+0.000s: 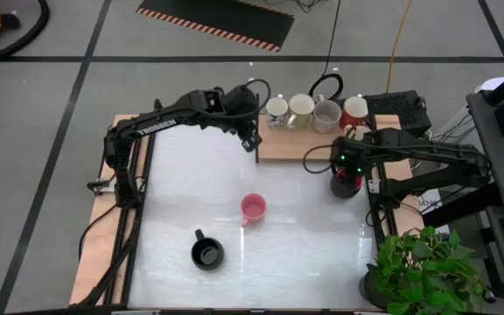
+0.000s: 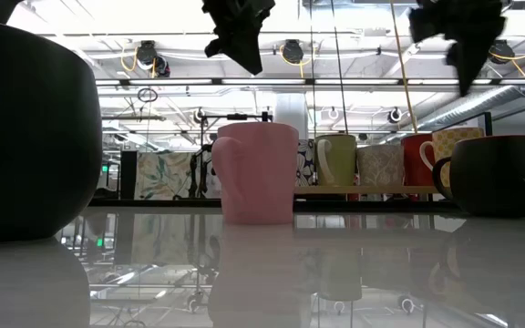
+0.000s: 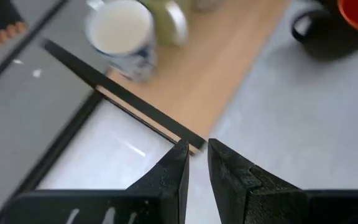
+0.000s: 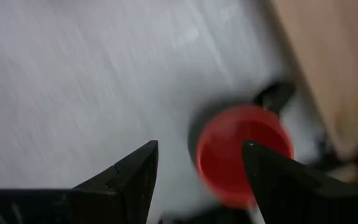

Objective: Place coffee mugs
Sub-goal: Put the top black mug on the shelf

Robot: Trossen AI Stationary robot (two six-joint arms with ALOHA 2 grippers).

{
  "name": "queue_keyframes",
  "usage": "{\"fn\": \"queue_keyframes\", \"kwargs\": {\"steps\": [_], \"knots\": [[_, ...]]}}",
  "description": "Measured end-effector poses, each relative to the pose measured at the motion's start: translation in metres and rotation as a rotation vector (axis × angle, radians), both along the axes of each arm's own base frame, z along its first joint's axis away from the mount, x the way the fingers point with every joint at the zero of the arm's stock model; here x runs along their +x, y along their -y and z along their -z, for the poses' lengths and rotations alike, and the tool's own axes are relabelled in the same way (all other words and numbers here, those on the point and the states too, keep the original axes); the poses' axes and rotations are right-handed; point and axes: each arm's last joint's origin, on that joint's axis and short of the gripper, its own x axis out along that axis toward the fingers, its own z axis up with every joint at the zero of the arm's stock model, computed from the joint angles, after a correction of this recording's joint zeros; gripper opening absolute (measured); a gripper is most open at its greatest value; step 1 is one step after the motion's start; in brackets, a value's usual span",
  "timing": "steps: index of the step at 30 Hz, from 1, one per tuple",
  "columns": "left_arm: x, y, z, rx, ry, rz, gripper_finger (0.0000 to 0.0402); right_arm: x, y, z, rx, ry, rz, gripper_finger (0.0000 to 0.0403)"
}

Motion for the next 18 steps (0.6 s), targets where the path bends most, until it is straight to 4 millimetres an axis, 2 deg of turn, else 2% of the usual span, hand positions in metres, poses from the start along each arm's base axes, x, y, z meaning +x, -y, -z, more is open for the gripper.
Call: {"fn": "queue_keyframes", "kwargs": {"steps": [4,9,18], "knots": [[0.002,0.012,0.003,-0.053,-0.015,0.076,0.0063,-0.011,-0.003,0.002,0.034,-0.119,0.092,0.0224],[0.007,0.028,0.002,-0.046,-0.01,0.148,0.0063,-0.01,-0.006,0.005,0.043,-0.108,0.102,0.0224],[0.012,0.047,0.002,-0.028,-0.01,0.225,0.0063,-0.004,-0.013,0.044,0.093,-0.14,0.102,0.0224]]}}
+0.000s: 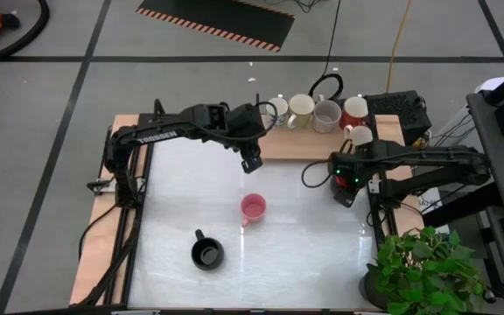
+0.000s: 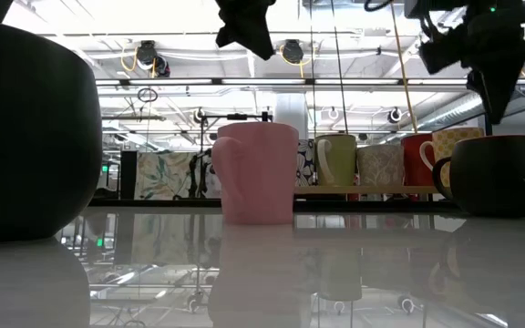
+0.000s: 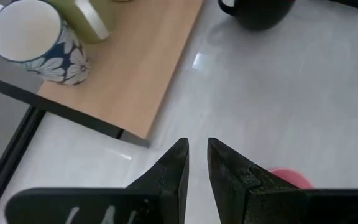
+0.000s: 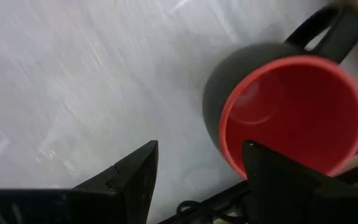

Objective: Place coffee mugs
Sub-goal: Put the top black mug on the shelf

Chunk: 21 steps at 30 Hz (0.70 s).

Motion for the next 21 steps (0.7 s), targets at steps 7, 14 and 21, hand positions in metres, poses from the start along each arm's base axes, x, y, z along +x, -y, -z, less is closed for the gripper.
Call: {"fn": "queue_keyframes", "kwargs": {"steps": [7,14,21], "knots": [[0.0,0.021,0.002,-0.008,-0.04,0.052,0.0063,0.002,-0.008,0.022,0.026,-0.001,-0.015,0.0224],[0.001,0.042,0.003,-0.012,-0.052,0.102,0.0063,0.002,-0.016,0.05,0.019,0.012,-0.013,0.0221],[0.002,0.056,0.003,-0.076,-0.036,0.037,0.0063,-0.005,-0.017,0.071,0.006,-0.038,0.069,0.0182]]}}
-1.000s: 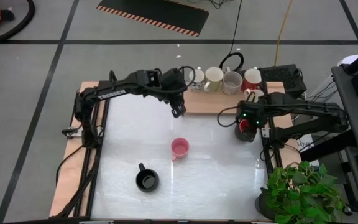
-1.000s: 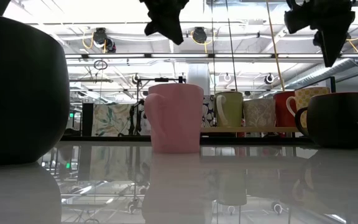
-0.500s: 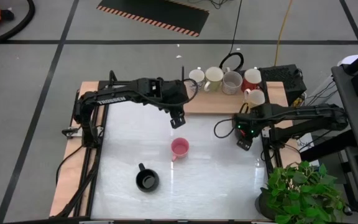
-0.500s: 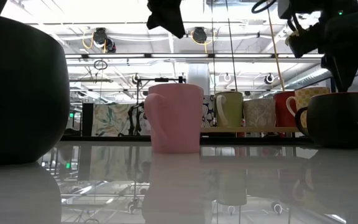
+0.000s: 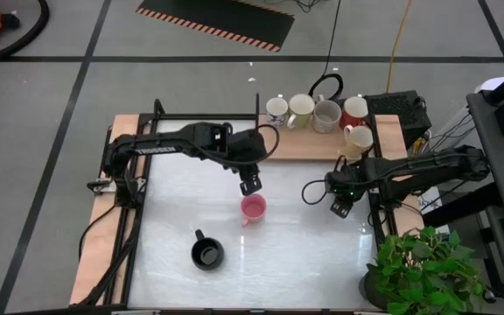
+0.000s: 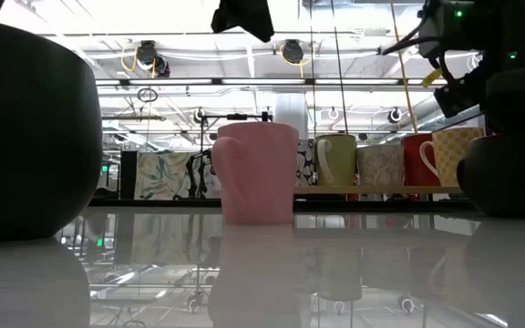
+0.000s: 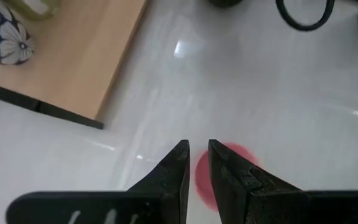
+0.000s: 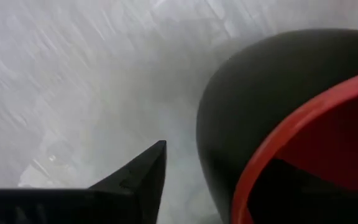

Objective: Place coffee mugs
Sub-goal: Put the top black mug on the shelf

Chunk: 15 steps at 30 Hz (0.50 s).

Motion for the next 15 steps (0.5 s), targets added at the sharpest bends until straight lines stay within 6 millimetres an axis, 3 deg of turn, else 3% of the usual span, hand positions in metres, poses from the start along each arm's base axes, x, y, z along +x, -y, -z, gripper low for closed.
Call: {"fn": "queue_keyframes", "kwargs": {"steps": [4,9,15], "knots": [[0.002,0.006,-0.001,-0.043,0.032,-0.052,0.0063,0.0,0.0,0.0,-0.001,0.001,-0.02,0.0129],[0.005,0.011,-0.004,-0.125,0.077,-0.155,0.0063,0.001,0.0,-0.001,0.003,0.009,-0.056,0.0023],[0.005,0.024,-0.004,-0.165,0.092,-0.231,0.0063,0.02,0.001,-0.026,-0.059,0.178,-0.067,0.0013]]}}
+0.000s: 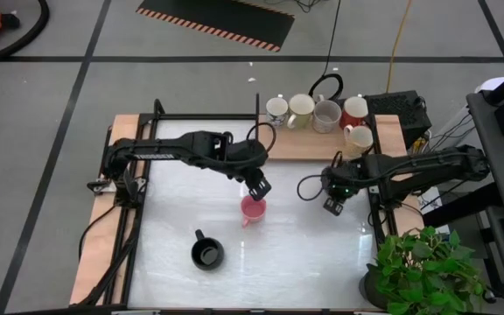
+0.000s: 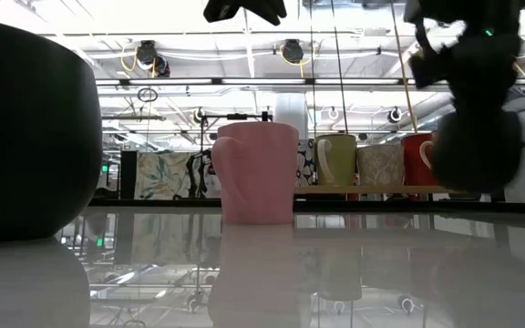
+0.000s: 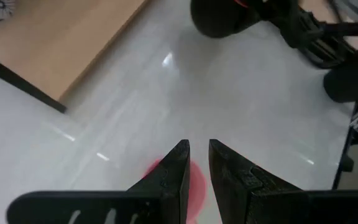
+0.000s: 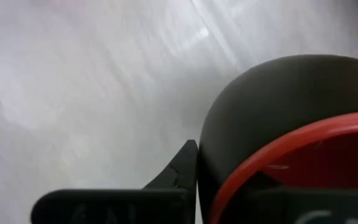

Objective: Place coffee mugs
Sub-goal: Put the top black mug on the shelf

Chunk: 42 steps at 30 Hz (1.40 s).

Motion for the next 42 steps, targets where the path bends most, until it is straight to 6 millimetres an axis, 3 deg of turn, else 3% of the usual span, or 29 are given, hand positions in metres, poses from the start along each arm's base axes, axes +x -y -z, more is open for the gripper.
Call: {"fn": "queue_keyframes", "kwargs": {"steps": [5,12,18,25,30,35,42], "knots": [[0.0,0.008,-0.001,0.06,0.016,-0.056,0.0063,0.018,0.001,-0.035,-0.039,0.186,0.028,0.0008],[0.0,0.002,-0.001,0.08,0.029,-0.174,0.0063,0.036,0.013,-0.076,-0.139,0.41,0.153,0.0008],[0.0,-0.007,-0.002,0.091,0.04,-0.248,0.0063,0.05,0.029,-0.1,-0.125,0.426,0.181,0.0008],[0.0,-0.019,-0.002,0.12,0.029,-0.248,0.0063,0.079,0.047,-0.129,-0.135,0.311,0.166,0.0008],[-0.001,-0.028,-0.001,0.155,0.012,-0.225,0.0063,0.095,0.068,-0.115,-0.086,0.142,0.175,0.0008],[-0.004,-0.032,0.001,0.159,-0.023,-0.23,0.0063,0.092,0.085,-0.098,-0.013,-0.027,0.17,0.0008],[-0.008,-0.025,0.004,0.149,-0.074,-0.227,0.0063,0.082,0.114,-0.098,-0.057,-0.03,0.245,0.0012]]}}
